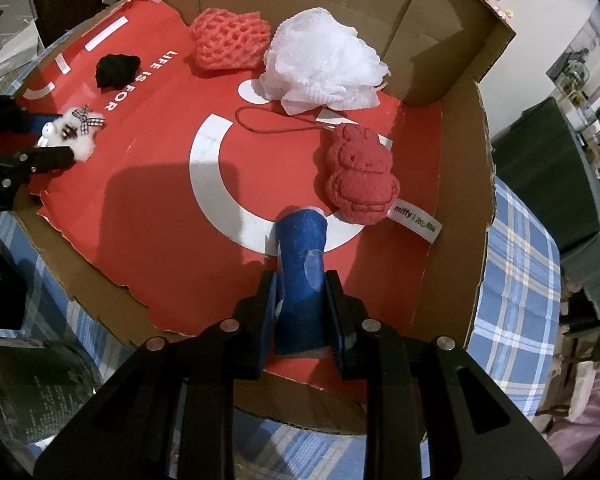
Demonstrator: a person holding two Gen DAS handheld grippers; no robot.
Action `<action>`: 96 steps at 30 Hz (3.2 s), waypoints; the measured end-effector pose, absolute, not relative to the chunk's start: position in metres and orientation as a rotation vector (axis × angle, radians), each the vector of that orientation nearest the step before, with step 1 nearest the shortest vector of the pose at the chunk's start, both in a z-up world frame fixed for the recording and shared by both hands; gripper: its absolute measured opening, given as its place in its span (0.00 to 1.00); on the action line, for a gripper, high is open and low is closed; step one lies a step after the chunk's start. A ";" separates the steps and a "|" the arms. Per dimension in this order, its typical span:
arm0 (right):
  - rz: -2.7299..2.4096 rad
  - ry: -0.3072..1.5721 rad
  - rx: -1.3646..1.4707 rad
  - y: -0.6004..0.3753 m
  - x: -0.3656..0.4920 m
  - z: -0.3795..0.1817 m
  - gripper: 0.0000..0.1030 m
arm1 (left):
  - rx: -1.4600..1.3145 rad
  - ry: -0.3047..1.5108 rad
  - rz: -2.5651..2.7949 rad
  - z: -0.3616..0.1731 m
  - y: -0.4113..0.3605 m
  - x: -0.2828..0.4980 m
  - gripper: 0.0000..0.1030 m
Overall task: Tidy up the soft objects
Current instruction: 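Open both tools to release the scrunchie and blue tube onto the liner, then withdraw both tools from the box toward the table, then grasp the cream crocheted scrunchie with the left tool while the right tool grasps the white tissue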
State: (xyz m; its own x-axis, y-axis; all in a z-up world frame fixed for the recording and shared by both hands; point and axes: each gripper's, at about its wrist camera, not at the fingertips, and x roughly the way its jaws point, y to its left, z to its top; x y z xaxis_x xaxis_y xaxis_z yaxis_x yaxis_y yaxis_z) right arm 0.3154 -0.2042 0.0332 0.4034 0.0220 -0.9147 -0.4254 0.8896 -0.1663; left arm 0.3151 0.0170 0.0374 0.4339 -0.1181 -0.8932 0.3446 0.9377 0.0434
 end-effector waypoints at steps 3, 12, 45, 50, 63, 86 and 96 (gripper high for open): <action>0.295 1.128 -0.395 -0.205 0.315 0.034 0.23 | 0.223 1.079 -0.306 0.041 0.017 0.314 0.57; 0.311 1.119 -0.362 -0.207 0.313 0.040 0.38 | 0.213 1.033 -0.303 0.053 0.015 0.306 0.67; 0.264 0.534 -0.141 -0.221 0.104 0.192 0.85 | 0.036 0.493 -0.287 0.179 0.017 0.106 1.00; 0.224 0.433 -0.142 -0.219 0.063 0.185 0.85 | 0.032 0.433 -0.274 0.175 0.009 0.072 1.00; 0.201 0.397 0.053 -0.240 0.011 0.138 0.85 | -0.022 0.440 -0.240 0.126 0.005 0.030 1.00; 0.112 0.515 0.001 -0.232 0.015 0.051 0.85 | -0.028 0.623 -0.202 0.033 -0.002 0.039 1.00; 0.131 0.595 0.021 -0.237 0.033 0.035 0.85 | -0.018 0.683 -0.202 0.024 -0.007 0.055 1.00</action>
